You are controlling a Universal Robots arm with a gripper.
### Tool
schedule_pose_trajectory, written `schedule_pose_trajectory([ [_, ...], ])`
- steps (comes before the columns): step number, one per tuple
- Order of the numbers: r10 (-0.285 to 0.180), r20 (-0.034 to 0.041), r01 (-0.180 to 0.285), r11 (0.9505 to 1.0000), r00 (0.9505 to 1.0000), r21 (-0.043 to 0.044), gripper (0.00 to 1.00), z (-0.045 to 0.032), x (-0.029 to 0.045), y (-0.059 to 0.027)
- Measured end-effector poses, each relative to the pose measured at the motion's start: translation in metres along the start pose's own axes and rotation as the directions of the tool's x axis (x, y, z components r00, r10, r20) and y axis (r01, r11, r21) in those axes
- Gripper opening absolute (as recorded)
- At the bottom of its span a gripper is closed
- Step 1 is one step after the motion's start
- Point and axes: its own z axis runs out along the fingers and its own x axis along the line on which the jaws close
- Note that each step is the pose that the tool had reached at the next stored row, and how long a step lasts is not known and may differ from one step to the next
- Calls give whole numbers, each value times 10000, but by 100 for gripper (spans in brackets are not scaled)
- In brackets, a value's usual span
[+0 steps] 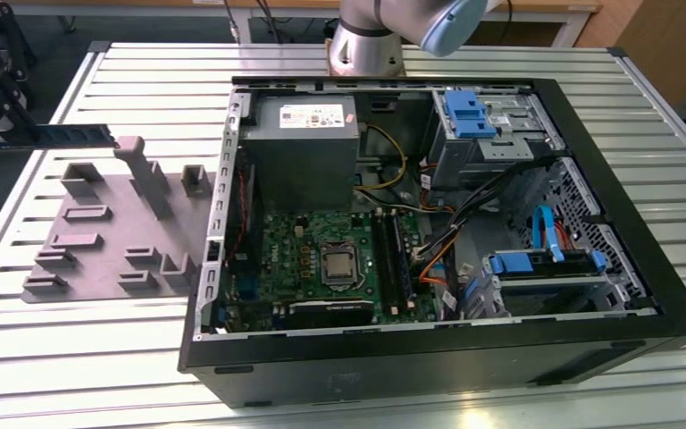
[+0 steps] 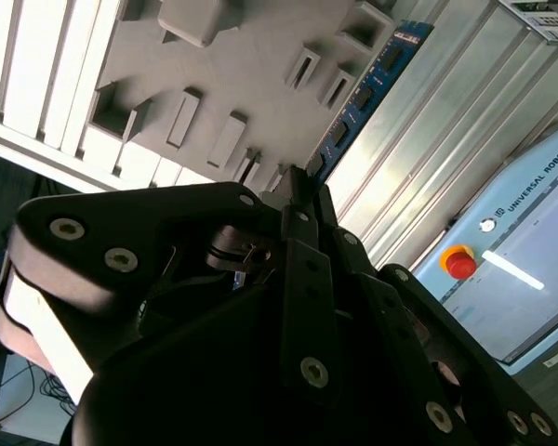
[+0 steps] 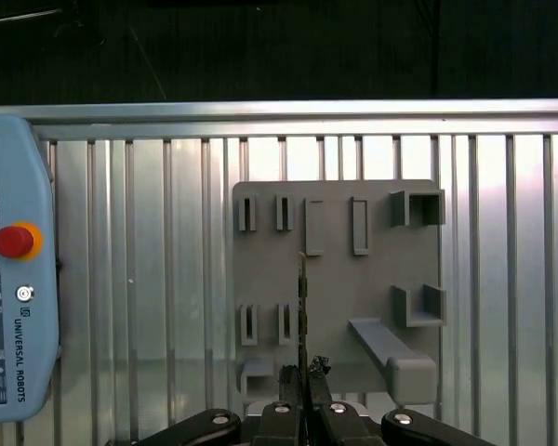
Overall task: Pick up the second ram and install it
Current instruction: 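Pick up the second ram and move it above second insertion slot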
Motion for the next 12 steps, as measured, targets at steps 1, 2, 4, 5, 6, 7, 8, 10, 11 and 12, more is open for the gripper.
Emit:
schedule_pose_trajectory([
  [1,0,0,0,10000,10000,-1,14,0,0,-2],
  [2,0,-1,0,10000,10000,-1,14,-1,0,-4],
  [4,0,0,0,10000,10000,0,14,0,0,-8],
  [5,0,0,0,10000,10000,-1,14,0,0,-11],
  [6,0,0,0,10000,10000,-1,14,0,0,-15],
  [7,0,-1,0,10000,10000,-1,14,-1,-1,-19],
  [8,-1,-1,1,10000,10000,-2,14,-1,0,-24],
  [10,1,0,-1,10000,10000,0,14,1,-1,-28],
  [11,0,-1,0,10000,10000,-1,14,0,-1,-31],
  [12,0,0,0,10000,10000,-1,14,0,-1,-34],
])
